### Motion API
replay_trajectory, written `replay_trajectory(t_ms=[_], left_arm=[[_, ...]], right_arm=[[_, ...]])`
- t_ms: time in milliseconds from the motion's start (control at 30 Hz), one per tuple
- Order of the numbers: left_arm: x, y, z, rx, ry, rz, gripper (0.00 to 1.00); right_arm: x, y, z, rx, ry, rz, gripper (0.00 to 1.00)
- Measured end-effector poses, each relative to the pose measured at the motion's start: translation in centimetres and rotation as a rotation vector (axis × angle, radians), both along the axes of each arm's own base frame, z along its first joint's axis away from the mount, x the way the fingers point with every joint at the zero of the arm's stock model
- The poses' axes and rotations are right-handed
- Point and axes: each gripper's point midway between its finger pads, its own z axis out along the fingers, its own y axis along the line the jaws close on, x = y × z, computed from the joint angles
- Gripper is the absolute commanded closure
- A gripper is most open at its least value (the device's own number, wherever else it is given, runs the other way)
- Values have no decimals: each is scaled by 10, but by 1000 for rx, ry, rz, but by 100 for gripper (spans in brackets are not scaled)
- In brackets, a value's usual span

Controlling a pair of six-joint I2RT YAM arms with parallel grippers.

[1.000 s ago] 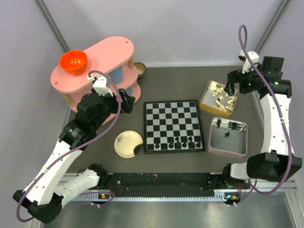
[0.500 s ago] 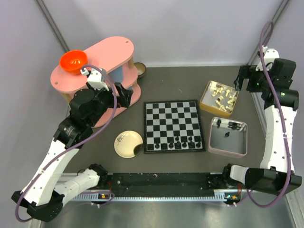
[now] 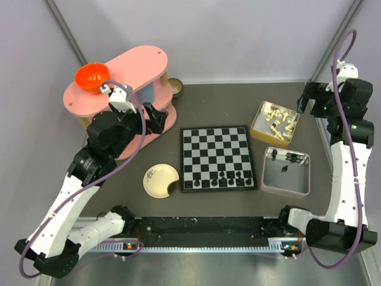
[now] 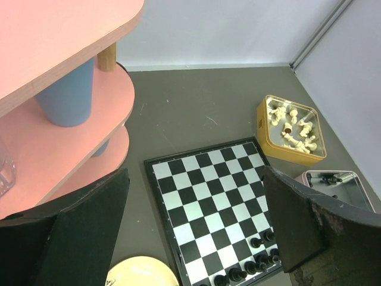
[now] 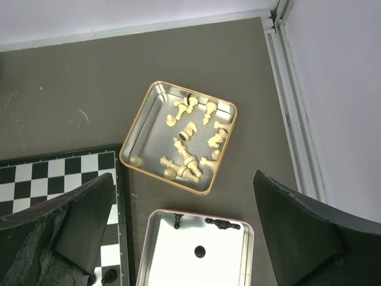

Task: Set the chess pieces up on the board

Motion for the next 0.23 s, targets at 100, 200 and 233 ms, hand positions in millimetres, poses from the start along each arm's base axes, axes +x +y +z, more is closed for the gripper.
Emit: replay_trajectory(t_ms=[100,200,233], left_arm=[[0,-1,-2,-5,4,-5,2],[0,-3,-5,-10,12,-10,2],[0,-3,-6,-10,14,-12,1]], right_arm=[[0,-2,-5,3,9,-13,1],[0,-3,-10,6,18,-23,1],[-1,-3,-11,6,21,-25,1]])
